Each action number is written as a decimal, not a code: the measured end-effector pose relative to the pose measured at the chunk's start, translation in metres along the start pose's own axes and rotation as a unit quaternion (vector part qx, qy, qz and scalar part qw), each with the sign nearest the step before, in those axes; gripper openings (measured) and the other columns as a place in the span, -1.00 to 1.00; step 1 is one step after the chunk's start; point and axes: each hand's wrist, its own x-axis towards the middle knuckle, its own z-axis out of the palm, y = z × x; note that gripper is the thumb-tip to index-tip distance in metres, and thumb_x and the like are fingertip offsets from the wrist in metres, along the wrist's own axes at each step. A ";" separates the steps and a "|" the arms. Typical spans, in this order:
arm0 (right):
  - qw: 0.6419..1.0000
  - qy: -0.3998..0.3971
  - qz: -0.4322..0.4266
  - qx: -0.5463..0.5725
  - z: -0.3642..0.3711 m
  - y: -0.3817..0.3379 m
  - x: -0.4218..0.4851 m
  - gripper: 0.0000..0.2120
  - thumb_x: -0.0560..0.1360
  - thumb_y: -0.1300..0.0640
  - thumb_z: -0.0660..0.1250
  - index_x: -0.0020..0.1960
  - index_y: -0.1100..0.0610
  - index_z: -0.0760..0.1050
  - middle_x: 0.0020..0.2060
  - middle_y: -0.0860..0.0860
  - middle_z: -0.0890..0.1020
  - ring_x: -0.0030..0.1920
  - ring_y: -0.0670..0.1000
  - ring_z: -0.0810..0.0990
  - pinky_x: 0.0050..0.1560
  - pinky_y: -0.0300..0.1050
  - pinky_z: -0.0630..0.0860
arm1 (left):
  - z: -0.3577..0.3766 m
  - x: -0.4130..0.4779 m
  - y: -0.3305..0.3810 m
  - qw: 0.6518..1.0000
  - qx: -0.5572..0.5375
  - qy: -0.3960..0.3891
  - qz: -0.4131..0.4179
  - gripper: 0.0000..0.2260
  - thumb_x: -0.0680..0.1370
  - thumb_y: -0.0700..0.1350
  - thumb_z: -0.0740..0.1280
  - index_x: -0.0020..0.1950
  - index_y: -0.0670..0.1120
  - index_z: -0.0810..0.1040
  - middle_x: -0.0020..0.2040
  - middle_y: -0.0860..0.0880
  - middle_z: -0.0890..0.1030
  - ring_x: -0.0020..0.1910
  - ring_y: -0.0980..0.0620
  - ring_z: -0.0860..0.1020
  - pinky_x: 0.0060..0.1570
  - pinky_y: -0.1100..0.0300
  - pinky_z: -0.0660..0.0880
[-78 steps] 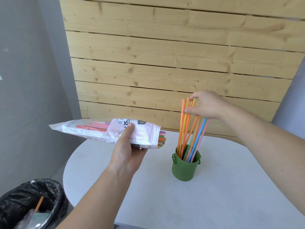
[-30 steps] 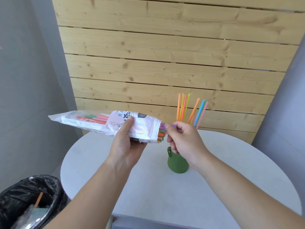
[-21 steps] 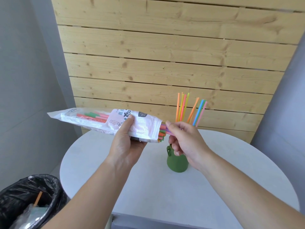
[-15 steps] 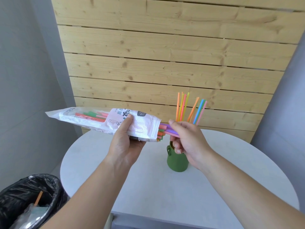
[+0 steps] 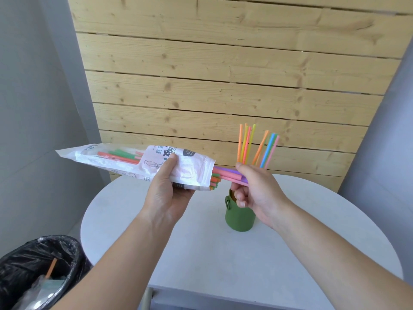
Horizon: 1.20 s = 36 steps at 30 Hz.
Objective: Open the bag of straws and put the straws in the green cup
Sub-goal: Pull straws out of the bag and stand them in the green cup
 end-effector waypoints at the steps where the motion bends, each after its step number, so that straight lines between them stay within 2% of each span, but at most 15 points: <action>1: 1.000 -0.005 0.001 -0.005 0.000 0.000 -0.001 -0.75 0.62 0.02 0.29 -0.13 0.18 0.52 -0.41 0.09 0.52 -0.54 0.00 0.38 -0.54 -0.20 0.30 | 0.000 0.000 -0.001 1.000 0.001 -0.002 -0.001 -0.89 0.66 -0.11 0.33 0.09 -0.14 0.60 -0.14 -0.06 0.76 -0.18 -0.01 0.75 -0.17 0.07 0.66; 3: 1.000 -0.012 -0.007 -0.024 0.001 0.002 -0.002 -0.73 0.58 -0.02 0.35 -0.10 0.19 0.52 -0.41 0.07 0.52 -0.53 -0.01 0.38 -0.53 -0.20 0.30 | 0.001 0.000 -0.004 1.000 0.006 -0.004 -0.001 -0.89 0.66 -0.11 0.33 0.09 -0.13 0.60 -0.11 -0.06 0.75 -0.15 -0.01 0.74 -0.08 0.02 0.65; 5: 0.999 -0.008 -0.012 -0.035 0.000 0.005 -0.002 -0.79 0.56 0.05 0.40 -0.06 0.20 0.56 -0.40 0.07 0.51 -0.52 -0.02 0.37 -0.52 -0.20 0.31 | 0.001 0.001 -0.005 1.000 0.008 -0.003 0.000 -0.88 0.66 -0.12 0.33 0.11 -0.14 0.60 -0.07 -0.07 0.74 -0.12 -0.02 0.73 -0.05 0.01 0.64; 9: 1.000 0.007 -0.012 0.003 -0.005 0.005 -0.001 -0.85 0.60 0.16 0.31 -0.11 0.20 0.53 -0.40 0.09 0.45 -0.53 -0.02 0.35 -0.52 -0.19 0.25 | -0.002 0.003 -0.003 1.000 -0.003 0.006 -0.001 -0.86 0.65 -0.11 0.35 0.14 -0.14 0.60 -0.07 -0.08 0.75 -0.11 -0.04 0.74 -0.10 0.01 0.65; 12: 0.999 0.018 -0.015 0.024 -0.006 0.004 -0.001 -0.75 0.60 0.04 0.33 -0.18 0.16 0.44 -0.42 0.06 0.44 -0.53 -0.02 0.33 -0.52 -0.18 0.23 | -0.003 0.004 -0.004 1.000 -0.006 0.008 -0.005 -0.89 0.65 -0.11 0.35 0.08 -0.13 0.61 -0.11 -0.06 0.76 -0.15 -0.01 0.74 -0.17 0.06 0.65; 14: 1.000 0.023 -0.017 0.002 -0.005 0.007 -0.002 -0.70 0.58 -0.04 0.36 -0.20 0.13 0.44 -0.43 0.04 0.45 -0.52 -0.01 0.31 -0.52 -0.18 0.21 | -0.002 0.003 -0.005 1.000 -0.004 0.008 -0.006 -0.88 0.65 -0.11 0.35 0.10 -0.13 0.61 -0.09 -0.07 0.76 -0.11 -0.02 0.74 -0.11 0.03 0.65; 17: 0.999 0.030 -0.025 -0.021 -0.004 0.011 -0.003 -0.71 0.57 -0.03 0.38 -0.20 0.13 0.45 -0.47 0.03 0.43 -0.56 -0.03 0.24 -0.53 -0.21 0.12 | -0.002 0.004 -0.007 1.000 -0.005 0.006 -0.008 -0.86 0.65 -0.11 0.36 0.14 -0.14 0.61 -0.05 -0.08 0.75 -0.05 -0.05 0.73 0.02 -0.03 0.65; 19: 0.999 0.035 -0.035 -0.008 -0.006 0.009 -0.003 -0.73 0.59 0.01 0.37 -0.20 0.14 0.45 -0.49 0.01 0.38 -0.58 -0.05 0.21 -0.54 -0.22 0.08 | -0.003 0.005 -0.007 1.000 -0.008 0.008 -0.009 -0.83 0.64 -0.11 0.36 0.18 -0.15 0.60 0.04 -0.11 0.74 0.02 -0.08 0.73 0.01 -0.03 0.66; 23: 0.997 0.042 -0.059 0.015 -0.025 -0.006 0.004 -0.79 0.61 0.11 0.33 -0.16 0.14 0.44 -0.53 -0.03 0.28 -0.59 -0.09 0.14 -0.56 -0.26 0.04 | -0.008 0.008 -0.004 1.000 -0.015 0.006 -0.008 -0.73 0.65 -0.09 0.35 0.30 -0.18 0.55 0.25 -0.21 0.67 0.21 -0.19 0.67 0.20 -0.16 0.60; 29: 0.997 0.040 -0.062 -0.014 -0.073 -0.027 0.013 -0.85 0.60 0.18 0.34 -0.14 0.17 0.47 -0.52 -0.03 0.20 -0.60 -0.11 0.11 -0.60 -0.32 0.04 | -0.013 0.013 -0.004 0.999 -0.045 0.029 -0.008 -0.74 0.65 -0.08 0.34 0.29 -0.19 0.55 0.30 -0.21 0.65 0.25 -0.19 0.65 0.24 -0.19 0.57; 32: 0.997 0.054 -0.059 -0.020 -0.094 -0.037 0.014 -0.76 0.59 0.19 0.34 -0.24 0.12 0.42 -0.45 -0.01 0.15 -0.61 -0.12 0.10 -0.59 -0.33 0.03 | -0.013 0.015 -0.005 0.998 -0.053 0.039 -0.013 -0.82 0.65 -0.10 0.36 0.19 -0.17 0.58 0.20 -0.16 0.69 0.21 -0.14 0.67 0.15 -0.13 0.61; 36: 0.995 0.059 -0.056 -0.055 -0.117 -0.048 0.011 -0.76 0.60 0.20 0.33 -0.22 0.12 0.39 -0.40 0.00 0.14 -0.61 -0.12 0.11 -0.59 -0.32 0.02 | -0.013 0.017 -0.007 0.998 -0.047 0.042 -0.019 -0.86 0.65 -0.10 0.35 0.10 -0.16 0.59 0.06 -0.13 0.72 0.08 -0.11 0.71 -0.07 -0.06 0.65</action>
